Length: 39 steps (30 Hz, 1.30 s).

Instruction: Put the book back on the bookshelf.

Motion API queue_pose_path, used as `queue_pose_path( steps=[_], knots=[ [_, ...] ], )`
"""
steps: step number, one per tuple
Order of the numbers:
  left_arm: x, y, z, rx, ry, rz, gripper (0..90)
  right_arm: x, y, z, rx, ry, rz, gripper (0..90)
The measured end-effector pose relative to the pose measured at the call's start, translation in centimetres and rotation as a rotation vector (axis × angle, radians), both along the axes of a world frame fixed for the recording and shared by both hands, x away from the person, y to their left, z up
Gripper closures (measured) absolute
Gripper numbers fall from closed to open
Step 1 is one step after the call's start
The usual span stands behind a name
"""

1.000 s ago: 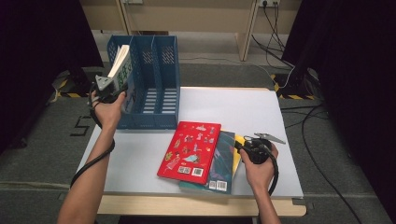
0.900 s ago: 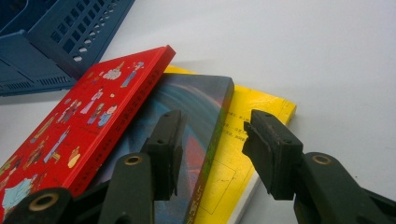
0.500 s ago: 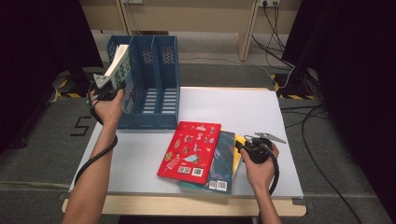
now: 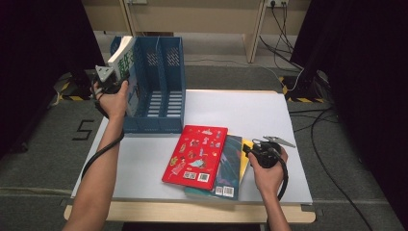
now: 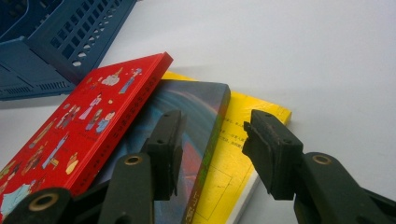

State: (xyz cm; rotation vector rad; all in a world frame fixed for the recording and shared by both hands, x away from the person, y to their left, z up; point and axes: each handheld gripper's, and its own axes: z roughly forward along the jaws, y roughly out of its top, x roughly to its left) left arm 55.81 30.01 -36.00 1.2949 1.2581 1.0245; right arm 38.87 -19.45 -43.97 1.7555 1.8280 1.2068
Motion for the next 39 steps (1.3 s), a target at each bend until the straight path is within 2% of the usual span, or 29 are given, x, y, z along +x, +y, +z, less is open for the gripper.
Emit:
queue_pose_path(
  steps=[2,5,6,8,9,11,14,15,16,20,22,26,30,35,38,39],
  knots=[
    [0.2,0.0,-0.2,-0.002,0.002,0.001,73.6,0.0,0.0,0.0,-0.005,-0.003,0.003,55.4],
    [1.0,-0.1,-1.5,-0.023,0.021,0.007,73.4,0.0,-0.1,0.0,-0.005,-0.004,0.002,55.4],
    [1.1,-0.1,-1.9,-0.03,0.011,0.007,73.3,0.0,-0.1,0.0,-0.007,-0.006,0.002,55.4],
    [1.3,-0.3,-2.4,-0.038,0.018,0.002,73.3,0.0,-0.1,0.0,-0.006,-0.004,0.004,55.4],
    [1.4,-0.6,-2.5,-0.011,0.029,-0.006,73.2,0.0,-0.1,0.1,-0.005,-0.006,0.002,55.5],
    [1.5,-0.7,-2.4,0.014,0.059,-0.018,72.9,0.0,-0.2,0.1,-0.004,-0.009,0.003,55.4],
    [1.8,-0.7,-2.2,0.014,0.093,-0.022,72.6,0.0,-0.2,0.1,-0.004,-0.005,0.001,55.5],
    [1.8,-0.7,-2.2,0.014,0.093,-0.022,72.4,-0.1,-0.2,0.1,-0.005,-0.007,0.003,55.4],
    [1.8,-0.7,-2.0,0.043,0.114,-0.017,72.1,-0.1,-0.2,0.1,-0.007,-0.009,0.006,55.4],
    [1.5,-0.9,-1.7,0.064,0.135,-0.033,69.7,-0.1,-0.2,0.2,-0.008,-0.008,0.006,55.4],
    [1.3,-0.9,-1.6,0.074,0.138,-0.041,66.5,-0.1,-0.2,0.2,-0.006,-0.008,0.002,55.4],
    [0.8,-1.0,-1.4,0.059,0.131,-0.047,60.5,-0.2,-0.2,0.3,0.0,-0.005,-0.009,55.3],
    [0.0,-1.1,-1.3,0.059,0.125,-0.055,52.4,-0.1,-0.2,0.4,-0.012,-0.011,-0.008,55.2],
    [-0.8,-1.1,-1.1,0.064,0.119,-0.058,44.5,-0.1,-0.1,0.7,0.004,-0.007,-0.01,55.3],
    [-1.2,-1.0,-1.1,0.055,0.122,-0.064,41.3,-0.1,0.0,0.9,-0.006,-0.01,-0.012,54.5],
    [-1.5,-0.9,-1.1,0.07,0.117,-0.055,41.0,0.0,0.1,1.0,-0.012,-0.013,-0.002,52.5]
  ],
)
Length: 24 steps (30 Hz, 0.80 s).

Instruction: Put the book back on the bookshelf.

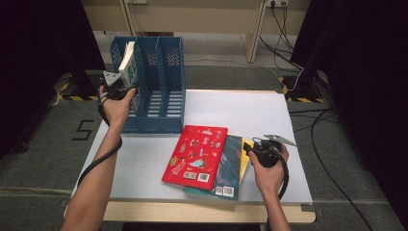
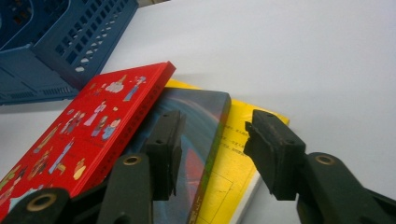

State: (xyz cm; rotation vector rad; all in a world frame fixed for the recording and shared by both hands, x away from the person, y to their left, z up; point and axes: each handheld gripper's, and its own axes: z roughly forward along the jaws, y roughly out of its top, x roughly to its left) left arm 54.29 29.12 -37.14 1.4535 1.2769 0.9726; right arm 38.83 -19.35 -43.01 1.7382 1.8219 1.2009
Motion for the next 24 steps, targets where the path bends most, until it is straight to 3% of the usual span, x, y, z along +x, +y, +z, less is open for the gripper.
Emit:
queue_pose_path(
  steps=[7,15,24],
  knots=[
    [-1.1,0.4,0.2,0.001,-0.003,-0.006,39.5,0.3,0.4,0.2,-0.033,-0.01,-0.016,48.5],
    [-3.1,1.1,0.3,0.008,-0.008,0.012,39.5,1.0,0.8,1.1,0.0,0.012,-0.013,51.7],
    [-5.2,1.4,0.2,0.004,-0.003,-0.018,39.5,1.7,1.2,1.8,0.03,0.034,-0.011,54.1]
  ],
)
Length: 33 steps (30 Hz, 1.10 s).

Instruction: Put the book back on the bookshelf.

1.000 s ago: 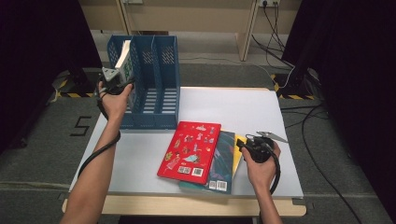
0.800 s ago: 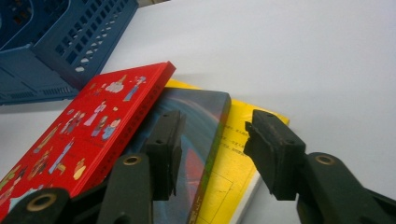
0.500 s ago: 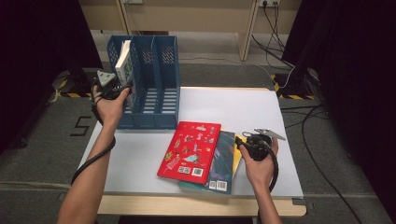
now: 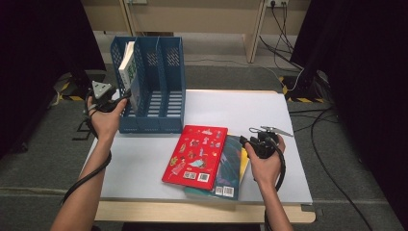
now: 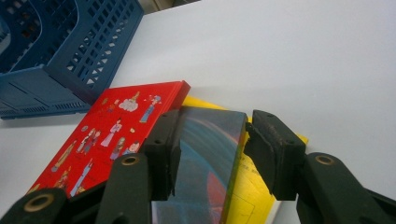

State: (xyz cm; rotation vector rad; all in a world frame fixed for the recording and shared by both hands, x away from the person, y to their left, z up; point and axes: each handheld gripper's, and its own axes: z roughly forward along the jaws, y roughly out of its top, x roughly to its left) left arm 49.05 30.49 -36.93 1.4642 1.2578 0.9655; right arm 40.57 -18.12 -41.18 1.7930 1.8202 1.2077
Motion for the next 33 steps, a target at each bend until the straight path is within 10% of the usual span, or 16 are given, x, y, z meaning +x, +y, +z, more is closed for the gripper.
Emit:
queue_pose_path(
  steps=[19,33],
  knots=[
    [-4.7,-0.7,-1.2,-0.008,0.074,-0.097,39.3,3.1,1.8,0.3,0.014,0.087,0.058,54.7],
    [-8.4,-3.9,-5.9,-0.013,0.183,-0.254,43.4,5.5,3.2,-0.5,0.027,0.174,0.073,54.6]
  ],
)
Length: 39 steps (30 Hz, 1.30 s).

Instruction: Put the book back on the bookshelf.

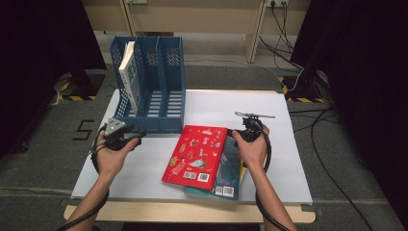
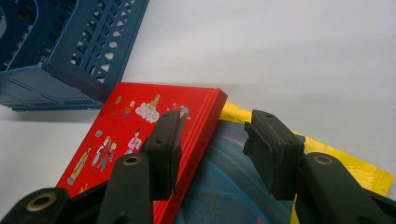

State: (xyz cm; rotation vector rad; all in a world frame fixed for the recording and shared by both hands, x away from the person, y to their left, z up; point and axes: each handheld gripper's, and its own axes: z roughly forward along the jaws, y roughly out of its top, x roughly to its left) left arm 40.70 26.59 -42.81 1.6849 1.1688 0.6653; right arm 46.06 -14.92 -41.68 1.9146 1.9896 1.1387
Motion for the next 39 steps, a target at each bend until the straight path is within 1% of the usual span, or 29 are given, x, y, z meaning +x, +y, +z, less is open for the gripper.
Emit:
queue_pose_path(
  steps=[4,5,6,8,9,10,11,12,13,14,15,16,21,22,23,26,30,31,33,36,38,39],
  knots=[
    [-0.6,-1.4,-1.5,0.005,0.044,-0.047,43.5,0.5,0.3,-0.2,-0.009,0.017,0.006,54.4],
    [-0.7,-1.7,-1.8,0.012,0.054,-0.059,43.6,0.7,0.5,-0.2,-0.005,0.029,0.006,54.4],
    [-0.8,-2.1,-2.1,0.013,0.06,-0.068,43.9,0.9,0.6,-0.3,-0.01,0.028,0.009,54.2],
    [-1.0,-2.7,-2.7,0.016,0.084,-0.093,46.1,1.3,0.8,-0.4,-0.007,0.045,0.011,54.1],
    [-1.0,-3.1,-2.9,0.017,0.094,-0.104,47.0,1.5,0.8,-0.6,-0.01,0.043,0.014,54.1],
    [-1.2,-3.7,-3.4,0.011,0.105,-0.117,48.0,1.9,0.9,-0.8,0.0,0.059,0.012,53.9],
    [-1.2,-3.7,-3.4,0.011,0.105,-0.117,48.3,1.9,0.9,-0.8,0.0,0.059,0.012,53.9],
    [-1.2,-3.9,-3.6,0.011,0.114,-0.126,48.3,2.1,0.9,-0.9,0.006,0.072,0.015,53.8],
    [-1.2,-4.3,-3.9,0.0,0.127,-0.136,48.5,2.3,1.1,-1.1,0.007,0.08,0.016,53.6],
    [-1.2,-4.3,-3.9,0.0,0.127,-0.136,48.6,2.4,1.2,-1.2,0.009,0.088,0.017,53.5],
    [-1.2,-4.6,-4.1,0.002,0.133,-0.143,48.6,2.4,1.2,-1.2,0.009,0.088,0.017,53.5],
    [-1.2,-4.8,-4.3,0.0,0.138,-0.152,49.1,2.7,1.4,-1.5,0.015,0.098,0.022,53.4],
    [-1.2,-6.0,-5.1,0.019,0.168,-0.194,50.3,3.2,1.9,-1.7,0.016,0.114,0.025,53.1],
    [-1.2,-6.0,-5.1,0.019,0.168,-0.194,50.5,3.3,2.0,-1.7,0.019,0.117,0.022,53.0],
    [-1.0,-6.1,-5.3,0.024,0.177,-0.197,50.7,3.4,2.1,-1.8,0.021,0.118,0.025,52.9],
    [-0.9,-6.1,-5.5,0.025,0.183,-0.196,51.2,3.6,2.2,-1.8,0.013,0.119,0.025,52.7],
    [-0.7,-6.1,-5.8,0.025,0.193,-0.195,51.5,3.9,2.2,-1.9,0.014,0.123,0.024,52.6],
    [-0.6,-6.2,-5.9,0.022,0.197,-0.197,51.6,4.0,2.3,-2.0,0.017,0.136,0.016,52.2],
    [-0.6,-6.3,-6.0,0.027,0.202,-0.205,51.6,4.2,2.3,-2.1,0.021,0.143,0.012,52.2],
    [-0.6,-6.4,-6.1,0.025,0.208,-0.209,51.4,4.4,2.3,-2.1,0.029,0.145,0.01,52.1],
    [-0.5,-6.4,-6.3,0.024,0.215,-0.214,51.0,4.5,2.3,-2.2,0.025,0.149,0.011,52.1],
    [-0.5,-6.4,-6.5,0.017,0.217,-0.214,50.6,4.7,2.3,-2.3,0.025,0.152,0.009,51.8]
  ],
)
